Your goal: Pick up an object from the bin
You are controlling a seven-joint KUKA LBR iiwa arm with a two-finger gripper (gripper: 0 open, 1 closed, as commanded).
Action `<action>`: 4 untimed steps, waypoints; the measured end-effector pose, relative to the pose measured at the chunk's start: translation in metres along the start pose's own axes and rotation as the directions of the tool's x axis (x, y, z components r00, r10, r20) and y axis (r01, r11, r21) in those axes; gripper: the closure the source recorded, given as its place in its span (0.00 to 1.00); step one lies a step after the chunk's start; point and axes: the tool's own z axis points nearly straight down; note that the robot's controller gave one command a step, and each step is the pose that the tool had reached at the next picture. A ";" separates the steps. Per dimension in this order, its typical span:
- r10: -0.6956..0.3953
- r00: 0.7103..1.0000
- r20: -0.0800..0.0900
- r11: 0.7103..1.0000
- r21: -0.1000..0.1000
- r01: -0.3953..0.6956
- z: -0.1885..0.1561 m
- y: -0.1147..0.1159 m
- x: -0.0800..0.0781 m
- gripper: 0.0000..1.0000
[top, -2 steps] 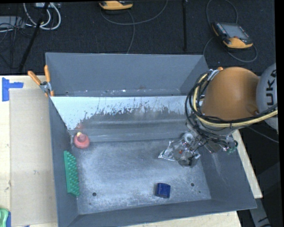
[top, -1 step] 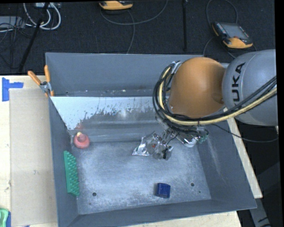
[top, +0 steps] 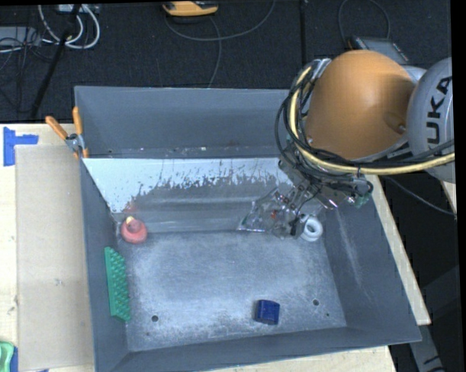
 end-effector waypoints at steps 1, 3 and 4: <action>-0.105 0.994 -0.011 0.994 -0.013 0.104 0.095 -0.005 -0.012 1.00; -0.098 0.995 -0.005 0.995 -0.007 0.098 -0.047 -0.033 -0.006 1.00; -0.098 0.995 -0.005 0.995 -0.007 0.098 -0.047 -0.033 -0.006 1.00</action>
Offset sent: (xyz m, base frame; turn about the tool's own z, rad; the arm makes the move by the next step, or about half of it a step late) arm 0.0148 0.0035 -0.0898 -0.1069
